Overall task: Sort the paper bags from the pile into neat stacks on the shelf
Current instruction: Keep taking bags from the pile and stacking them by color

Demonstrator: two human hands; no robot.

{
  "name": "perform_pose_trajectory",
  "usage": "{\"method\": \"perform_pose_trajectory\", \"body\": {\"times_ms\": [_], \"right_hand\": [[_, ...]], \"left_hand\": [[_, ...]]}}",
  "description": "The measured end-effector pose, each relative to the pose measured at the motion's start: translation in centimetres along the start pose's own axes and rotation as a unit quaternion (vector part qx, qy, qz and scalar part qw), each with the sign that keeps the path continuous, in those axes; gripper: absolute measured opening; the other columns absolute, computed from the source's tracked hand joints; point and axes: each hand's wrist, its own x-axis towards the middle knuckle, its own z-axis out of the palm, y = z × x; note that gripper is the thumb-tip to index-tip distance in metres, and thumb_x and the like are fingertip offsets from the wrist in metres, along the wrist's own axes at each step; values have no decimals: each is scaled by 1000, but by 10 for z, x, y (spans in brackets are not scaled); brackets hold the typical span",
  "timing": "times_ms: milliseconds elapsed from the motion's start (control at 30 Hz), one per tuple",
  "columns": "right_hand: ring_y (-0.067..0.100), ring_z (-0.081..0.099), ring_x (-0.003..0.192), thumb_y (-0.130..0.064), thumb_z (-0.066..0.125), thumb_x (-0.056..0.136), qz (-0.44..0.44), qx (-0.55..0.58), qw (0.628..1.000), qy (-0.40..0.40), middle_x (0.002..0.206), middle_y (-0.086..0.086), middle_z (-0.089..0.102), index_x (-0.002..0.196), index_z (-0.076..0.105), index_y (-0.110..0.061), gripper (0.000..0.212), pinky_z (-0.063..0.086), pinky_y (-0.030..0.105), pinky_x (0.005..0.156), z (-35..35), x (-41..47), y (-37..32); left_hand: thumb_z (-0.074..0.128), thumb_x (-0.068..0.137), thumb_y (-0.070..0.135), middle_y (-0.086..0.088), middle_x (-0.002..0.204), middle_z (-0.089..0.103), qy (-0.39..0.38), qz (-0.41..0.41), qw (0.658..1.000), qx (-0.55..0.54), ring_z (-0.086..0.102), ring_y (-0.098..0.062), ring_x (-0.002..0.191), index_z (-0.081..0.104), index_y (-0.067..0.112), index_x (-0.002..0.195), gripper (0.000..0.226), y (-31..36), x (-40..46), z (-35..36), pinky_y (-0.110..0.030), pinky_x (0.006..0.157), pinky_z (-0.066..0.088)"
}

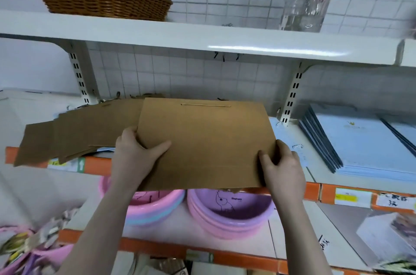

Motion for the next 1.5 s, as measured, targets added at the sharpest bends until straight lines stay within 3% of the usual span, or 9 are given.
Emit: {"method": "perform_pose_trajectory", "body": {"times_ms": [267, 567, 767, 1033, 1300, 1500], "right_hand": [[34, 52, 101, -38, 51, 91, 39, -108, 993, 3, 106, 13, 50, 117, 51, -8, 40, 40, 37, 81, -43, -35, 30], [32, 46, 110, -44, 47, 92, 58, -202, 976, 59, 117, 14, 50, 122, 47, -8, 46, 36, 37, 91, -139, -45, 105], [30, 46, 113, -44, 50, 90, 74, -203, 970, 114, 122, 13, 49, 132, 45, -10, 55, 35, 37, 95, -242, -45, 202], [32, 47, 105, -41, 53, 89, 109, -205, 961, 150, 115, 14, 53, 114, 55, -8, 41, 37, 36, 85, -367, -30, 327], [32, 46, 108, -42, 53, 89, 125, -193, 961, 154, 119, 14, 53, 121, 55, -10, 45, 37, 37, 91, -416, 17, 404], [34, 49, 102, -42, 55, 87, 123, -209, 956, 164, 110, 15, 56, 115, 58, -10, 42, 39, 38, 88, -435, 77, 459]], "left_hand": [[75, 66, 52, -22, 118, 46, -33, 43, 996, 71, 48, -41, 107, 38, 7, 135, 90, 24, -57, 17, -46, 85, 42], [74, 71, 49, -24, 124, 41, -99, 95, 989, 53, 44, -41, 113, 31, 9, 143, 93, 107, -136, 80, -48, 90, 40], [73, 71, 50, -25, 122, 42, -141, 92, 985, 39, 42, -43, 116, 34, 11, 140, 89, 183, -232, 155, -49, 93, 38], [71, 71, 54, -26, 124, 41, -186, 114, 975, 36, 40, -41, 119, 32, 10, 142, 92, 280, -353, 246, -47, 95, 38], [70, 73, 52, -25, 126, 41, -185, 134, 972, 50, 41, -42, 119, 33, 9, 141, 89, 344, -394, 314, -49, 93, 38], [70, 74, 49, -25, 122, 43, -184, 149, 970, 46, 47, -43, 111, 36, 9, 137, 82, 393, -398, 389, -47, 89, 41]]}}
